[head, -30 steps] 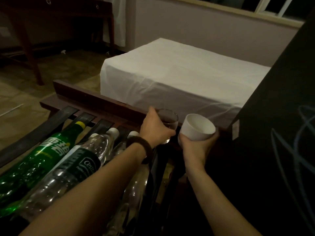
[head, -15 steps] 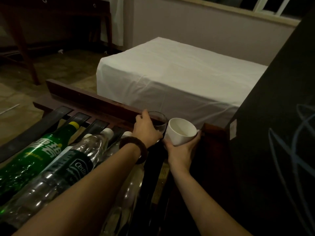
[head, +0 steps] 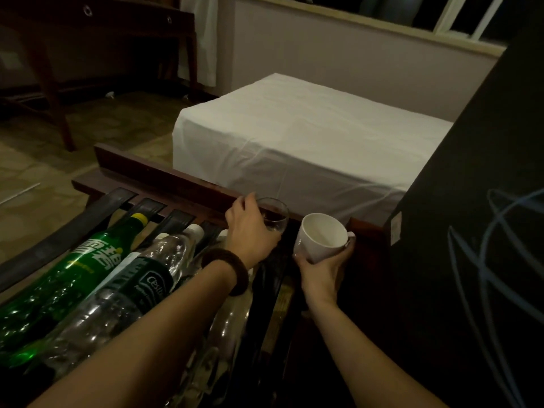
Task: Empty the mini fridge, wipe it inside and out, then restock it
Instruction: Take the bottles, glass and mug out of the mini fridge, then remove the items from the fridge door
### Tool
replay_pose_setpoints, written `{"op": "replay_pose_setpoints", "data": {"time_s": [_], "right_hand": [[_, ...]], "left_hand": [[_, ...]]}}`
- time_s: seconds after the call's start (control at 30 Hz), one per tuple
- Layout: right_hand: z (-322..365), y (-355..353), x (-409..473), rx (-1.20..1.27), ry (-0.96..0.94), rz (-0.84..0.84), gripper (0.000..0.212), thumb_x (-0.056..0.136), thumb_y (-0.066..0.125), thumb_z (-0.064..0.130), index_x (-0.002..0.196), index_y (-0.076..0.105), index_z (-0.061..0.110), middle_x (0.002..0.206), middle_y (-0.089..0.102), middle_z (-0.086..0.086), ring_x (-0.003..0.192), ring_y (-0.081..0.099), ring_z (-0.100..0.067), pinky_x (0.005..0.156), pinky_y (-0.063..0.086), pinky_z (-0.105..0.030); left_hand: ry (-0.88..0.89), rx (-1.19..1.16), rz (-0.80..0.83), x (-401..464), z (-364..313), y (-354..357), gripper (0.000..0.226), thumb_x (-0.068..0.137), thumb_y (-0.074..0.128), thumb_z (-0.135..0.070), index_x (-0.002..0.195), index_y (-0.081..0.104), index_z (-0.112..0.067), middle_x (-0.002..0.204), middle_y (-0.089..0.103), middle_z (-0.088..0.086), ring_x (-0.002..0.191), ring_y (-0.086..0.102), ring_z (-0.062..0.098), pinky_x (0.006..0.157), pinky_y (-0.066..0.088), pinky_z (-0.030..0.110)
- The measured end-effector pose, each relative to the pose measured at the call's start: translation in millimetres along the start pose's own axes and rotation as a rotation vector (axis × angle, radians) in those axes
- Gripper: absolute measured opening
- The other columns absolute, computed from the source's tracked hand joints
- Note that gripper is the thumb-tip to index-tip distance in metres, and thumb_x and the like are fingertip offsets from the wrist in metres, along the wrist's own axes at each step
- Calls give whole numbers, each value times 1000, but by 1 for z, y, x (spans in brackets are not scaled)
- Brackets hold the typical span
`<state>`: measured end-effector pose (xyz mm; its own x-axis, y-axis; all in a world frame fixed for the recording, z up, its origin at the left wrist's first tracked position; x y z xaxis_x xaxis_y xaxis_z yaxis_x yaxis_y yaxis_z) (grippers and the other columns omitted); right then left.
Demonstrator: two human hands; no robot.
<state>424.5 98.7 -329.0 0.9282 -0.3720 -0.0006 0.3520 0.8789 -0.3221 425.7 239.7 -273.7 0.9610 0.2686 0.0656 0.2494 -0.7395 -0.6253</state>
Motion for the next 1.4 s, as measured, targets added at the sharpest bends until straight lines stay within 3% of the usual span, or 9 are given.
{"op": "replay_pose_setpoints", "data": {"time_s": [0.3,0.47,0.6,0.73,0.9,1.0,1.17,1.27,1.4], "right_hand": [[23,-29,-21,-244,-76,-23,101,83,67,19,148,-9,25,157,-2,-4,144,5,-26,112,27,-46],[55,-57,-56,-452,-385,49,89,84,65,18,149,4,17,157,1,-5,144,7,-25,113,27,-43],[76,-89,-92,-549,-534,92,79,82,66,13,146,19,11,155,10,-11,141,16,-31,111,24,-36],[95,-134,-135,-496,-645,134,74,82,65,10,144,26,7,153,16,-10,142,14,-24,110,8,-22],[97,-210,-186,-440,-826,95,72,79,60,15,140,23,19,148,23,-3,138,22,-17,114,17,-24],[90,-268,-203,-399,-800,87,67,81,53,22,139,21,25,145,25,3,135,21,-5,111,12,-10],[47,-362,-189,-521,-596,-24,60,81,64,12,135,40,13,140,33,-5,131,35,-22,104,29,-22],[6,-402,-165,-638,-296,-26,50,85,60,14,132,42,10,139,31,-7,130,35,-25,101,36,-28],[-49,-435,-139,-656,-68,-38,37,88,56,12,124,49,6,129,47,-13,121,44,-30,99,37,-33]], "left_hand": [[89,50,-116,-29,-14,-5,87,80,68,-19,146,11,-13,152,11,10,140,6,25,113,17,35],[110,0,-66,-73,-35,-15,84,81,66,-22,146,13,-14,152,11,8,139,4,22,113,12,34],[157,-96,-11,-112,-54,-34,76,80,65,-21,143,23,-15,148,24,7,137,15,22,111,19,35],[199,-243,-38,-159,-78,-55,67,80,67,-18,138,34,-17,139,40,3,129,35,19,108,34,43],[308,-345,-50,-230,-118,-54,58,79,68,-9,130,42,-20,130,48,2,122,44,16,104,38,37],[405,-372,-25,-268,-151,-41,51,79,67,-7,123,46,-25,123,53,-4,116,48,8,100,39,28],[595,-360,114,-323,-208,12,40,80,65,-8,107,49,-33,102,59,-12,98,56,0,86,46,18],[511,-341,311,-332,-226,68,36,84,63,-17,112,46,-33,106,55,-14,99,53,3,87,46,23],[456,-230,457,-332,-230,144,41,87,61,-22,124,46,-19,123,52,-4,114,50,12,85,37,14]]}}
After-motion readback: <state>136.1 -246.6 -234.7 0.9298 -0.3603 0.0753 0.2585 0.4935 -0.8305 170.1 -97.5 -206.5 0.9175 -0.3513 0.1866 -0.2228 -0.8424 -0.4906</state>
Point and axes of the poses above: each hand's wrist, its own x-axis towards the middle knuckle, its own y-axis out of the palm, z = x × y, the point moved 3 cm from there along x, towards the middle knuckle
